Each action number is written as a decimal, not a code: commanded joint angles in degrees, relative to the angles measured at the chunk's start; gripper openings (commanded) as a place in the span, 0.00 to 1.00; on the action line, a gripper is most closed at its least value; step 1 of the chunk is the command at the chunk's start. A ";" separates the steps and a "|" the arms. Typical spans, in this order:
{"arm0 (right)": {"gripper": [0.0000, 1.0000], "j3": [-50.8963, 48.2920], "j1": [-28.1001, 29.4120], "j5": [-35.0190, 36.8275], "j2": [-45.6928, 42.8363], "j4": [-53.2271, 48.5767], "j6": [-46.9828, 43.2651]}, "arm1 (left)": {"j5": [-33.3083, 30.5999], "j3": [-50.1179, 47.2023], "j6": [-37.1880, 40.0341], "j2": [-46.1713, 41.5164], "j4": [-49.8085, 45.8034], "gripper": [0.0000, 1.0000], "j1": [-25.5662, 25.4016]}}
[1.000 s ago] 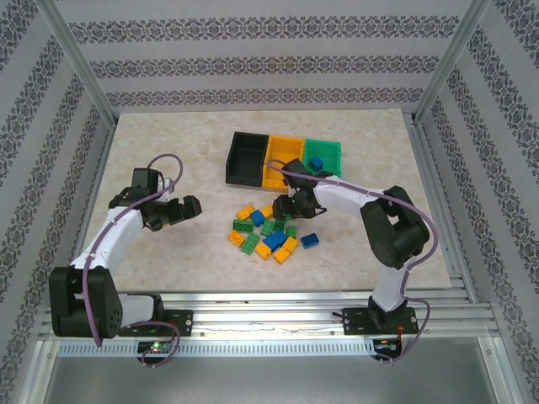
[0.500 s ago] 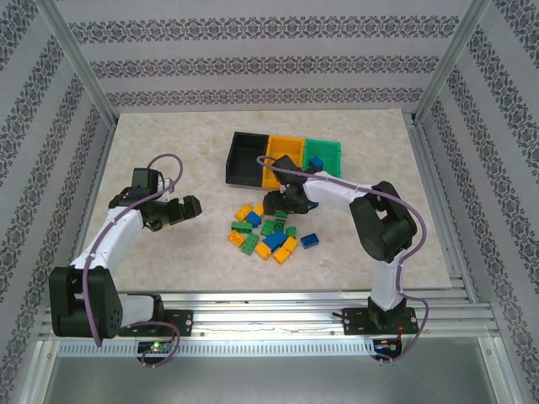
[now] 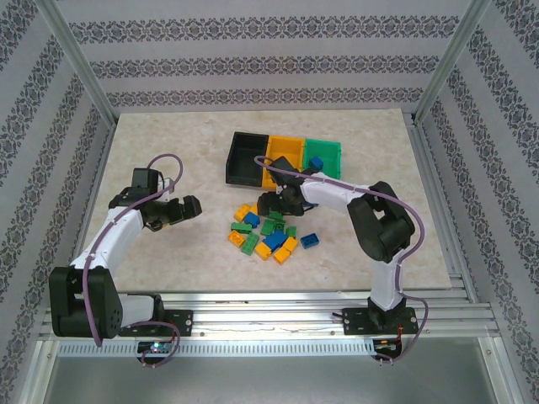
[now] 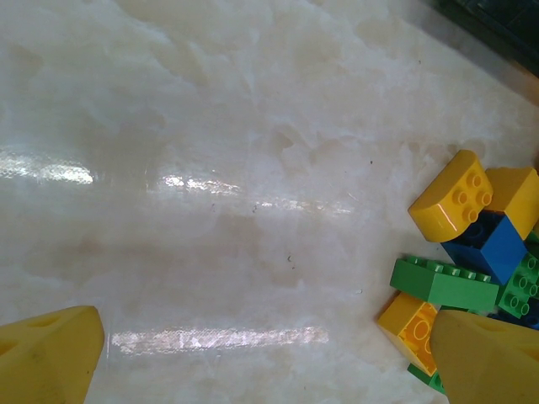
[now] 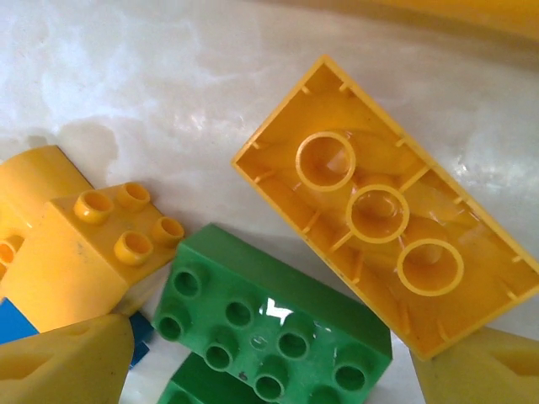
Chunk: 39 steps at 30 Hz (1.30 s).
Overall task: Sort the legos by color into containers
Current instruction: Pick up the lego from the center of the table.
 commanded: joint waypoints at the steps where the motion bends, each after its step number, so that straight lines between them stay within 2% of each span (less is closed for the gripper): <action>1: 0.86 2.34 0.74 -1.15 1.59 -0.94 0.16 | -0.61 1.09 0.97 -0.70 -1.62 0.99 0.67; 5: 0.89 3.01 1.20 -0.57 2.91 -2.04 -0.42 | -1.05 1.10 1.09 -0.93 -1.62 0.99 0.72; 9: 0.88 3.76 2.41 3.75 4.43 -5.37 -1.16 | -0.74 1.04 1.06 -0.66 -1.62 0.99 0.68; 16: 0.79 0.69 2.77 6.62 4.10 -6.28 -1.25 | -0.28 1.06 0.97 -0.35 -1.51 0.99 0.68; 26: 0.78 -3.44 1.65 5.17 -0.70 -4.63 -1.63 | -0.37 0.97 0.91 -0.59 -1.44 1.00 0.76; 33: 0.77 0.79 1.82 3.34 3.19 -4.38 -2.61 | 0.26 1.04 0.71 -0.44 -1.10 0.99 0.70; 36: 0.69 3.31 1.79 3.46 5.71 -5.61 -3.23 | 0.32 0.95 0.74 -0.53 -1.31 0.99 0.68; 38: 0.55 4.10 2.04 4.98 6.42 -6.64 -4.51 | 0.03 0.75 0.72 -0.90 -1.30 0.99 0.72; 39: 0.52 4.56 2.33 6.28 6.55 -7.94 -5.22 | -0.16 0.66 0.77 -1.07 -1.30 0.99 0.69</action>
